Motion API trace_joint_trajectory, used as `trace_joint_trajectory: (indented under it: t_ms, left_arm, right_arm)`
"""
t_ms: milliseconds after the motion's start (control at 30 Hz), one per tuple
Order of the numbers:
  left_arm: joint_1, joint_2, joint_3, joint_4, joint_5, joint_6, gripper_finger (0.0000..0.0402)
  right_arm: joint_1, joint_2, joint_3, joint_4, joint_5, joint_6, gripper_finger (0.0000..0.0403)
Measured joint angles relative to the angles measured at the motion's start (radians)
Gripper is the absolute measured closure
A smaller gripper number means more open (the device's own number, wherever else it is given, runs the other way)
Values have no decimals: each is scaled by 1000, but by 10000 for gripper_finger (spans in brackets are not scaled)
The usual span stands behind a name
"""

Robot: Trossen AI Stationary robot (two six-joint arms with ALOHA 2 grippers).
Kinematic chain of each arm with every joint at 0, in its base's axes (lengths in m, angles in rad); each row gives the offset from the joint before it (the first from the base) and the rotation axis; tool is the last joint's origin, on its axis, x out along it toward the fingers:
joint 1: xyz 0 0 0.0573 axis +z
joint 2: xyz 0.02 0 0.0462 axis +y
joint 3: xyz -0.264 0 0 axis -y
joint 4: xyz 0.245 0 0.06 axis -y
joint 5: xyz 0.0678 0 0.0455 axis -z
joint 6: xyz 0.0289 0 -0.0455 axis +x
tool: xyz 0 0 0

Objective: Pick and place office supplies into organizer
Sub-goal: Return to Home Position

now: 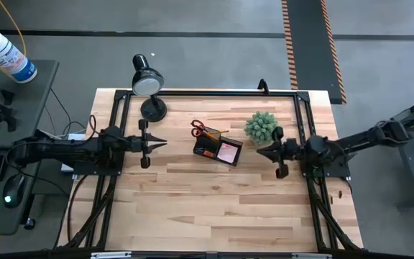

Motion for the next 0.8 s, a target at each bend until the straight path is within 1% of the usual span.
trace_joint_trajectory:
  t_ms: [200, 367, 533, 700, 800]
  left_arm:
    - [0, -48, 0, -6, -11, 21, 374]
    - [0, -99, 1, -84, -18, 21, 374]
    - [0, -170, 1, -165, -40, 38, 374]
    - [0, -256, 1, -217, -45, 40, 374]
    - [0, -315, 1, -295, -63, 40, 374]
  right_arm:
    - [-60, -104, -48, 3, -78, -25, 403]
    - [-100, -179, -59, -24, -101, -50, 403]
    - [-137, -270, -59, -144, -128, -41, 403]
    - [-162, -371, -60, -303, -129, 4, 403]
    - [-163, -428, -60, -381, -130, 8, 403]
